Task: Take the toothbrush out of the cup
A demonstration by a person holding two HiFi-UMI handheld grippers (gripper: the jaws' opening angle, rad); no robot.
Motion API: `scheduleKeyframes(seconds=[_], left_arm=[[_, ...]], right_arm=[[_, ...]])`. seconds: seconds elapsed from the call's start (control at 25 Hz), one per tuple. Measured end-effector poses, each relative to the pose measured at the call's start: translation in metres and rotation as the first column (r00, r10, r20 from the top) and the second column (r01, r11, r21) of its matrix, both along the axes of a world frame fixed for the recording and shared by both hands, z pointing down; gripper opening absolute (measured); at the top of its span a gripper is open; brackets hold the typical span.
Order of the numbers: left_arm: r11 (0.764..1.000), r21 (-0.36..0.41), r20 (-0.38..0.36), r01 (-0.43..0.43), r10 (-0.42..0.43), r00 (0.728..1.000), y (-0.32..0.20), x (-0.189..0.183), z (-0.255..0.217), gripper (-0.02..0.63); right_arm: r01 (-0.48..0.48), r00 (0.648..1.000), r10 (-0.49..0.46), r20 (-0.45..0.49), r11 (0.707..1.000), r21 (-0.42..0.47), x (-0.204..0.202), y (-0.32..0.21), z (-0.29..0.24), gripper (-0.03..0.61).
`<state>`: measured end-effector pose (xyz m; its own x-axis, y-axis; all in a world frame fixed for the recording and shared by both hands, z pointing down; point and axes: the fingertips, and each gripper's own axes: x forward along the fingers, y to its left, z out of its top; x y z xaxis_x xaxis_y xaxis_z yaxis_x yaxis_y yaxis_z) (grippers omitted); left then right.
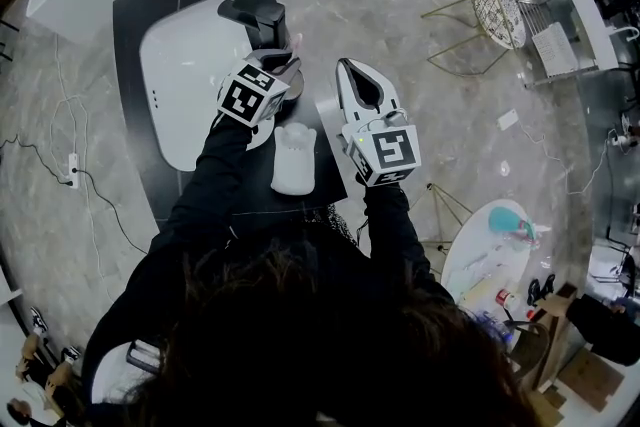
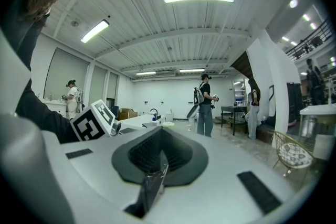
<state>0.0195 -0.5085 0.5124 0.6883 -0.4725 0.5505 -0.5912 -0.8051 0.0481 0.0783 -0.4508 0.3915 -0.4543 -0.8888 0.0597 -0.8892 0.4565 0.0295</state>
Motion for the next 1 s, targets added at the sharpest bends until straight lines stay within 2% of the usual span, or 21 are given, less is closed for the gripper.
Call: scheduleKeyframes(seconds=[0.24, 0.56, 1.0], left_arm=[[1.0, 0.017, -0.018, 0.025, -0.024, 1.0, 0.001, -0.005, -0.008, 0.037], [0.996, 0.056, -0.079, 0.071, -0.067, 0.995, -0.001, -0.013, -0.03, 0.035], [0.99, 0.089, -0.224, 0.106, -0.084, 0.971, 0.011, -0.022, -0.09, 0.034]], right_arm=[[0.016, 1.0, -0.016, -0.007, 1.0, -0.005, -0.003, 0.002, 0.001, 0.005], [0.037, 0.999, -0.037, -0.002, 0.999, -0.001, -0.009, 0.004, 0.001, 0.003], [0.075, 0.997, -0.076, 0.01, 0.997, 0.027, -0.017, 0.008, -0.008, 0.005]])
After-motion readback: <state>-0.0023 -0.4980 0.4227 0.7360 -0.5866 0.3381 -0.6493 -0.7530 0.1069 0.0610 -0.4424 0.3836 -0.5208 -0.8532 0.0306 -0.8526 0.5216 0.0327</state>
